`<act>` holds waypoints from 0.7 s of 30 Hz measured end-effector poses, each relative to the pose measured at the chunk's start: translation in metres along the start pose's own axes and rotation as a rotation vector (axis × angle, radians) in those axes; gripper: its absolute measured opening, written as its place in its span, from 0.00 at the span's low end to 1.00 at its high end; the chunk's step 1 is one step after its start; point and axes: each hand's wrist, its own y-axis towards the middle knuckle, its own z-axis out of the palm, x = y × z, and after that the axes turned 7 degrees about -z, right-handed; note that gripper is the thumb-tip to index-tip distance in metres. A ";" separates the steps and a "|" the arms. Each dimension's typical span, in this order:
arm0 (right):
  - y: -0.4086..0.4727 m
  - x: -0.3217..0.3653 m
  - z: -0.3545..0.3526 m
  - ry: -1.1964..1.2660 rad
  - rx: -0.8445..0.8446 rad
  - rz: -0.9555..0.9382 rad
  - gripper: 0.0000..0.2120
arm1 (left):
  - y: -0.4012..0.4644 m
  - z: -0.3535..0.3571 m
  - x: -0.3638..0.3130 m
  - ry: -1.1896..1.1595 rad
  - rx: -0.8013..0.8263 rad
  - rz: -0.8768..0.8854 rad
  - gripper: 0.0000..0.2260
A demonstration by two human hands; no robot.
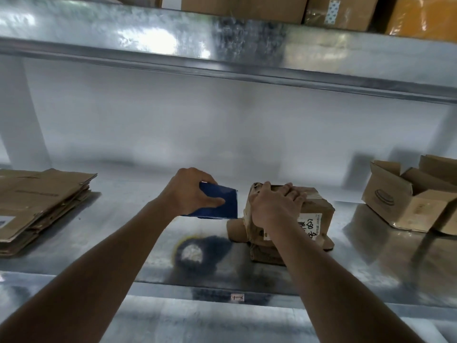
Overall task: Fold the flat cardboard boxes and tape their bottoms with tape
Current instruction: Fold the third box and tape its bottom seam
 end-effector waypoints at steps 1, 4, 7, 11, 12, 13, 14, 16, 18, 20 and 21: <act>0.000 -0.001 0.000 0.003 -0.002 0.000 0.32 | -0.001 -0.002 0.001 -0.027 -0.006 -0.012 0.14; -0.001 -0.002 0.000 0.000 -0.014 0.011 0.34 | -0.003 -0.003 0.000 -0.095 -0.031 -0.008 0.13; -0.003 -0.001 0.003 0.032 -0.083 0.012 0.33 | -0.007 0.001 -0.003 -0.123 -0.064 -0.006 0.13; -0.009 -0.006 0.011 0.031 -0.341 -0.134 0.30 | -0.013 0.011 -0.006 -0.119 -0.066 -0.036 0.12; -0.012 -0.008 0.013 0.045 -0.416 -0.180 0.25 | -0.015 0.013 -0.006 -0.122 -0.071 -0.041 0.12; -0.014 -0.009 0.014 0.074 -0.481 -0.208 0.20 | -0.017 0.016 -0.005 -0.127 -0.080 -0.046 0.13; -0.017 -0.010 0.014 0.106 -0.523 -0.212 0.16 | -0.019 0.018 -0.005 -0.131 -0.091 -0.053 0.13; -0.018 -0.010 0.016 0.121 -0.522 -0.199 0.14 | -0.023 0.023 -0.003 -0.139 -0.106 -0.057 0.14; -0.016 -0.009 0.018 0.081 -0.464 -0.201 0.18 | -0.026 0.026 -0.001 -0.139 -0.104 -0.065 0.15; -0.013 -0.008 0.021 0.057 -0.422 -0.189 0.21 | -0.027 0.027 0.001 -0.139 -0.091 -0.075 0.17; -0.012 -0.009 0.021 0.053 -0.405 -0.181 0.22 | -0.028 0.028 0.002 -0.132 -0.080 -0.077 0.17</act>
